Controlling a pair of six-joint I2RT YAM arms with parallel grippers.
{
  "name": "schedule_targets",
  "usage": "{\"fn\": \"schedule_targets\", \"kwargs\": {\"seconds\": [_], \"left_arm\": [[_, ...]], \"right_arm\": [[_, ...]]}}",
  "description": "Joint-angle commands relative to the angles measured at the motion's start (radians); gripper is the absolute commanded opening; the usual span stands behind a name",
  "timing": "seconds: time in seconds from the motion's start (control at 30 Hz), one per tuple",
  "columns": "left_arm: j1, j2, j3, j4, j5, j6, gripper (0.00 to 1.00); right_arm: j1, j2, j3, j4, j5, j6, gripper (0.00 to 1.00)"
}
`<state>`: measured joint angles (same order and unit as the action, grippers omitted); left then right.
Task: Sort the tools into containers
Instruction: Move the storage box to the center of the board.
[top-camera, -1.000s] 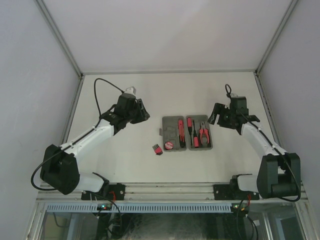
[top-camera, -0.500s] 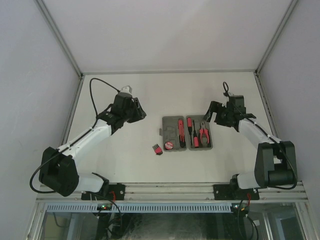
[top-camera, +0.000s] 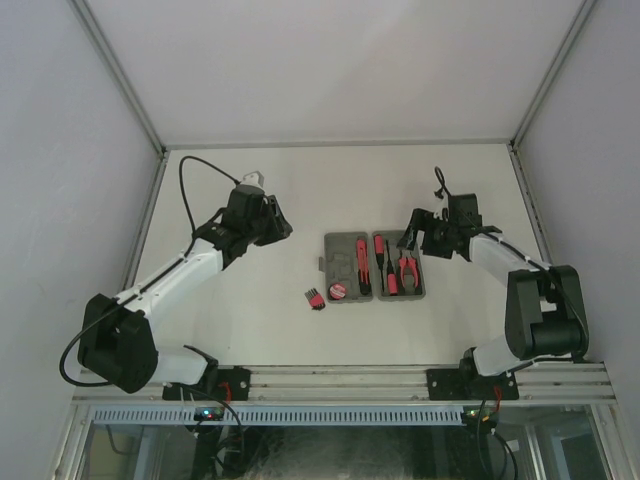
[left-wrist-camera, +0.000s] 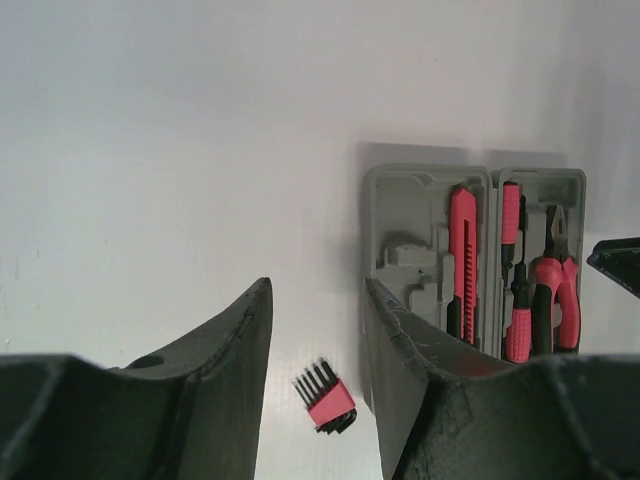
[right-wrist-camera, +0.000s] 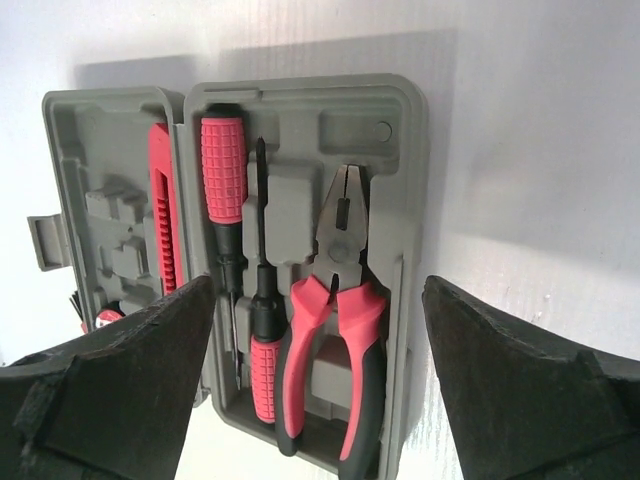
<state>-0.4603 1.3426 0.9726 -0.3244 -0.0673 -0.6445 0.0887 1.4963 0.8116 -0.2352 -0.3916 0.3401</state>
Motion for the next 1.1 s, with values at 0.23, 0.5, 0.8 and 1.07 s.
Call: {"fn": "schedule_targets", "kwargs": {"seconds": [0.23, 0.5, 0.8, 1.07], "left_arm": [[0.008, -0.018, -0.017, 0.018, 0.01, 0.011, 0.45], [0.008, -0.004, -0.021, 0.015, 0.045, 0.025, 0.45], [0.008, 0.003, -0.033, 0.018, 0.062, 0.014, 0.45], [0.008, 0.008, -0.036, 0.012, 0.064, 0.019, 0.44]], "right_arm": [[0.029, 0.032, 0.015, -0.001, 0.097, -0.023, 0.83], [0.037, 0.055, 0.015, 0.032, -0.024, -0.03, 0.83], [0.076, 0.065, 0.015, 0.043, -0.065, -0.004, 0.82], [0.152, 0.065, 0.021, 0.082, -0.045, 0.065, 0.81]]}}
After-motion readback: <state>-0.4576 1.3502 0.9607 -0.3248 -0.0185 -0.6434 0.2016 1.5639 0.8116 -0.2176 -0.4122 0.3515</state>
